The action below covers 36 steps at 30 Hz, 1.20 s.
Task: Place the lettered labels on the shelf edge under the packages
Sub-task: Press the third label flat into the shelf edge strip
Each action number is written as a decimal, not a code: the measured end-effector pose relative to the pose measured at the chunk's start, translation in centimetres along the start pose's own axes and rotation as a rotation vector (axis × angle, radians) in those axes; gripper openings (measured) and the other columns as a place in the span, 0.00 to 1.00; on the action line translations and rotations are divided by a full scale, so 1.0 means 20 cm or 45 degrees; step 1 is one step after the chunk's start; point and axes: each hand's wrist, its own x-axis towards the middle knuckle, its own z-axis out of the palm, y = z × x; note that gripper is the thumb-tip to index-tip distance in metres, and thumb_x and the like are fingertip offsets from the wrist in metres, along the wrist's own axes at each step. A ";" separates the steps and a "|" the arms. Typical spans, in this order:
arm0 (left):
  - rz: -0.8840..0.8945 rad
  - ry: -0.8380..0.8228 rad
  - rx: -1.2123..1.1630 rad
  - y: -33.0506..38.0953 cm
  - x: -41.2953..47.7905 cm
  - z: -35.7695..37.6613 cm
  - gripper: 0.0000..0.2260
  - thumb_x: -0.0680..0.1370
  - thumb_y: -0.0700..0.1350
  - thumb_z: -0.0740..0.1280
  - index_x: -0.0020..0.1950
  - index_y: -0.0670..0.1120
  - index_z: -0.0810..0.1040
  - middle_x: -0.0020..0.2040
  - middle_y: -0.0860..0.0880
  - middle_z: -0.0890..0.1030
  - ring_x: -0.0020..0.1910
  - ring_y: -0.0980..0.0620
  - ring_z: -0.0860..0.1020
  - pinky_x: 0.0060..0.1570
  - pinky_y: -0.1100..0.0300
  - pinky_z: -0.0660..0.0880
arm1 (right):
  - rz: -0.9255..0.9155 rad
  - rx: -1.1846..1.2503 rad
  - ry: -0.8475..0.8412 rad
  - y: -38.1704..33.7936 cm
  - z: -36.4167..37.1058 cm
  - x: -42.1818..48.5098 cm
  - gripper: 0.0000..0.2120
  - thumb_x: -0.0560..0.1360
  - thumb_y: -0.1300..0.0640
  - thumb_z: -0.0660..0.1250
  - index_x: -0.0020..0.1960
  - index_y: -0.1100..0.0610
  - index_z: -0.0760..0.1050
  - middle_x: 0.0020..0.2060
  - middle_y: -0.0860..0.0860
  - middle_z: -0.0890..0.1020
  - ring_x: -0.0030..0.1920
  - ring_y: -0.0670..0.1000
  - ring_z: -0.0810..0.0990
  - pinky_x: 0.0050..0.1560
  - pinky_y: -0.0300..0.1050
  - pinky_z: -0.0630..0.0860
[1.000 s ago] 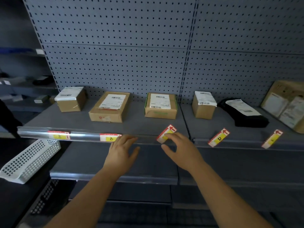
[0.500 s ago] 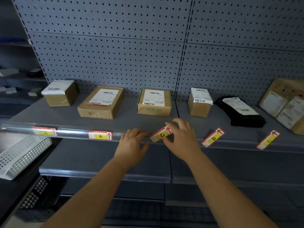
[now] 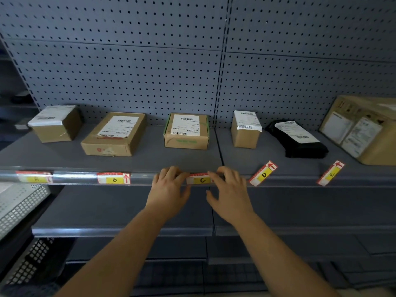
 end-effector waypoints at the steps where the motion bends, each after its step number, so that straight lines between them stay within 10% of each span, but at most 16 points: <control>1: -0.002 0.003 0.001 0.00 0.00 0.00 0.15 0.73 0.50 0.68 0.59 0.49 0.77 0.53 0.49 0.75 0.52 0.47 0.72 0.56 0.48 0.70 | -0.001 -0.010 -0.004 -0.01 0.00 0.00 0.25 0.72 0.46 0.68 0.68 0.51 0.71 0.60 0.51 0.70 0.62 0.54 0.68 0.60 0.54 0.67; 36: -0.024 -0.217 0.026 0.05 0.01 -0.07 0.17 0.77 0.53 0.61 0.66 0.54 0.71 0.62 0.52 0.70 0.62 0.49 0.66 0.64 0.50 0.60 | 0.146 0.180 -0.182 0.00 -0.05 -0.03 0.28 0.73 0.44 0.67 0.71 0.47 0.65 0.60 0.49 0.68 0.62 0.52 0.67 0.63 0.50 0.65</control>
